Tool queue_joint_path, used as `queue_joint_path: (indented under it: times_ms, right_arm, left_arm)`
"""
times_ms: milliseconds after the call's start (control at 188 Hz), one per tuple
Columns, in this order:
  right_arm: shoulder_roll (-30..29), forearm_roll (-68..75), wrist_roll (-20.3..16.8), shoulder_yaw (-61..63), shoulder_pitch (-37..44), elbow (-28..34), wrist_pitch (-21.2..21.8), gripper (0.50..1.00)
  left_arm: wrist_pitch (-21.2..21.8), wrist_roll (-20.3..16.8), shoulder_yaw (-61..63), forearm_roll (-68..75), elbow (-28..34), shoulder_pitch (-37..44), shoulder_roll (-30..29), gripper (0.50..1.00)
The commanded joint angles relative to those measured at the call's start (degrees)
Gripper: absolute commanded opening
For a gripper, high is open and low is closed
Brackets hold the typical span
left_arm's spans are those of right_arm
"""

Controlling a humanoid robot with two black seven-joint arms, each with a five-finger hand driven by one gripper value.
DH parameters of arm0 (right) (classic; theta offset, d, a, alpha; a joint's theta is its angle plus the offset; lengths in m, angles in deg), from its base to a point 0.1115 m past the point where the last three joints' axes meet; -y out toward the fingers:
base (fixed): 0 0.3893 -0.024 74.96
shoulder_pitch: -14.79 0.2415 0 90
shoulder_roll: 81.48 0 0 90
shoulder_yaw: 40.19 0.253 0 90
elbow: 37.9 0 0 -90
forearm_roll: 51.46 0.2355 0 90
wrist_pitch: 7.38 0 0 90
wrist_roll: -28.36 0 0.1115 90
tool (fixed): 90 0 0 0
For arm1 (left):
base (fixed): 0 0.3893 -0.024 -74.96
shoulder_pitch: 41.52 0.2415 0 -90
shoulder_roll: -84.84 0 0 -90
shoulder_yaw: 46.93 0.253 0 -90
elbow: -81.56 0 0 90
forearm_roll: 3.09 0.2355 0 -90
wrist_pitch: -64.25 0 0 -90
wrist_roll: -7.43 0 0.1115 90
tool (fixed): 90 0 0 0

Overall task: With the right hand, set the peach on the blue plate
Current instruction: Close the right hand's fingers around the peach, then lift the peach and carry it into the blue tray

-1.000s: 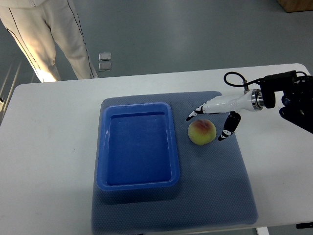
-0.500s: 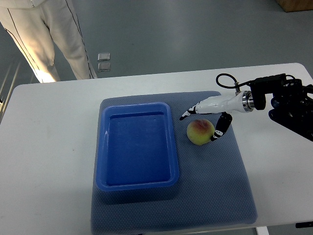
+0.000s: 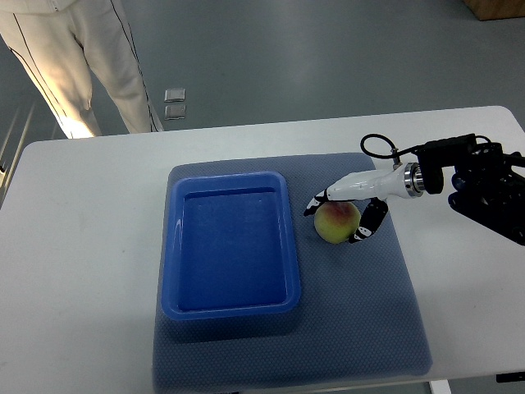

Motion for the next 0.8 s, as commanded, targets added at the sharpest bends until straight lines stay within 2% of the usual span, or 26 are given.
queue_joint_path:
  times_ms: [0,96,665,793]
  right_arm:
    - [0.01,-0.09,0.02,0.00,-0.04,0.05,0.19,0.723]
    - [0.01,-0.27,0.02,0.00,-0.12,0.05,0.19,0.660]
    - [0.01,0.96,0.28,0.26,6.47,-0.03,0.81,0.674]
    - [-3.68,1.14,0.19,0.35,8.05,-0.12,0.89,0.676]
  left_arm:
    - [0.00,0.00,0.00,0.00,0.00,0.00,0.00,1.000]
    - [0.00,0.00,0.00,0.00,0.00,0.00,0.00,1.000]
    - [0.00,0.00,0.00,0.00,0.00,0.00,0.00,1.000]
    - [0.00,0.00,0.00,0.00,0.00,0.00,0.00,1.000]
